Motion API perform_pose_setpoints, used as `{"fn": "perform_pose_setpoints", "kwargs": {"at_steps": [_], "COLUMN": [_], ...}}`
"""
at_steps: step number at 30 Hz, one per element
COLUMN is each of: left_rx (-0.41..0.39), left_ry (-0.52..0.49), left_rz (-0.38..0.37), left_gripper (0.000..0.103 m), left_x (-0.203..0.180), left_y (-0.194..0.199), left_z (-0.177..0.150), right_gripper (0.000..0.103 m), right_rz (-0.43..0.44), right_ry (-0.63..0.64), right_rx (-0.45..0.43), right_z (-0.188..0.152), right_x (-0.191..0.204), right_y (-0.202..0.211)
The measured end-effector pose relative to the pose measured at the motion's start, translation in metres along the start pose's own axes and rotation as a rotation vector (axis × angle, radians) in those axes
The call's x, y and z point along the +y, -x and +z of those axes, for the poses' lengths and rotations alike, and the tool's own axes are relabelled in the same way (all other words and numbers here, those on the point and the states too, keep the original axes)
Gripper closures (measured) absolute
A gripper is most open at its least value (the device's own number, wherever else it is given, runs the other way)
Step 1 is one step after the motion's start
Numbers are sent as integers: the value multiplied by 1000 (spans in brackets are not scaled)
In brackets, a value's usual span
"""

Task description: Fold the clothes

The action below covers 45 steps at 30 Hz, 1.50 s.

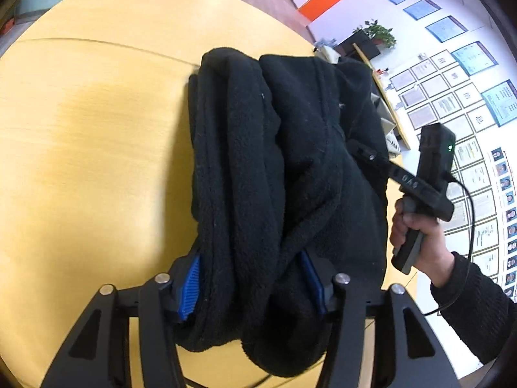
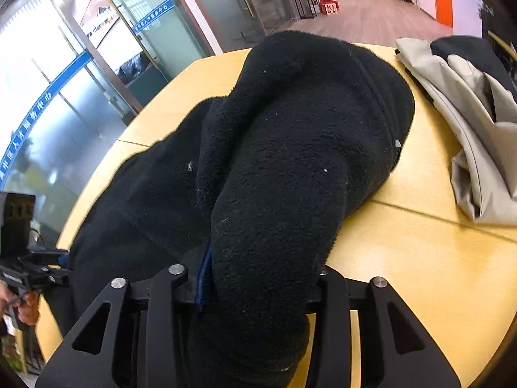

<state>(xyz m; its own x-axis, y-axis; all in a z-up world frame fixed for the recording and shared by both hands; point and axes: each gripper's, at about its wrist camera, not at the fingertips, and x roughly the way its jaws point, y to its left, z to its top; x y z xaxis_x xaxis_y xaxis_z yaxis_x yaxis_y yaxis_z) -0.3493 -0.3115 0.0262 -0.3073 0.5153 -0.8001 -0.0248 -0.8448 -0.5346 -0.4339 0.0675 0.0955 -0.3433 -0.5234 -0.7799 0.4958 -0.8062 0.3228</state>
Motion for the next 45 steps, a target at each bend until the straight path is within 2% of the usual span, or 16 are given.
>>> {"fn": "perform_pose_setpoints", "kwargs": {"at_steps": [1, 3, 4, 6, 8, 9, 10, 11, 13, 16, 20, 23, 28, 34, 39, 45], "left_rx": [-3, -20, -32, -63, -115, -156, -200, -234, -300, -342, -365, -388, -409, -402, -392, -427], "left_ry": [-14, -12, -3, -4, -22, -39, -58, -77, -118, -115, -107, -105, -54, -9, 26, 57], "left_rz": [20, 90, 137, 230, 324, 380, 438, 482, 544, 591, 621, 658, 652, 712, 706, 669], "left_gripper": [35, 15, 13, 10, 10, 8, 6, 2, 0, 0, 0, 0, 0, 0, 0, 0], "left_x": [-10, -2, 9, 0, -18, -32, -47, -62, -99, -134, -179, -210, -243, -255, -261, -265], "left_y": [-1, 5, 17, 31, 55, 70, 85, 98, 122, 153, 166, 172, 175, 170, 164, 168], "left_z": [-4, -1, -9, -19, -33, -44, -55, -65, -79, -108, -129, -137, -152, -160, -163, -158], "right_gripper": [59, 38, 31, 11, 0, 0, 0, 0, 0, 0, 0, 0, 0, 0, 0, 0], "right_rz": [-12, -62, -87, -126, -145, -161, -178, -198, -237, -250, -245, -250, -267, -296, -298, -307], "right_ry": [14, 38, 45, 64, 93, 117, 151, 193, 258, 300, 278, 272, 301, 314, 326, 338], "right_rx": [3, 22, 29, 20, -2, -17, -30, -34, -35, -30, -17, -4, 5, 19, 23, 12], "right_z": [-1, -6, -9, -21, -25, -21, -35, -25, -24, -20, -33, -46, -60, -70, -74, -78], "right_x": [-1, -12, -28, -27, -27, -32, -28, 15, 50, 132, 182, 197, 205, 204, 211, 204], "right_y": [1, 11, 18, 42, 60, 65, 86, 78, 85, 69, 68, 84, 97, 122, 127, 145]}}
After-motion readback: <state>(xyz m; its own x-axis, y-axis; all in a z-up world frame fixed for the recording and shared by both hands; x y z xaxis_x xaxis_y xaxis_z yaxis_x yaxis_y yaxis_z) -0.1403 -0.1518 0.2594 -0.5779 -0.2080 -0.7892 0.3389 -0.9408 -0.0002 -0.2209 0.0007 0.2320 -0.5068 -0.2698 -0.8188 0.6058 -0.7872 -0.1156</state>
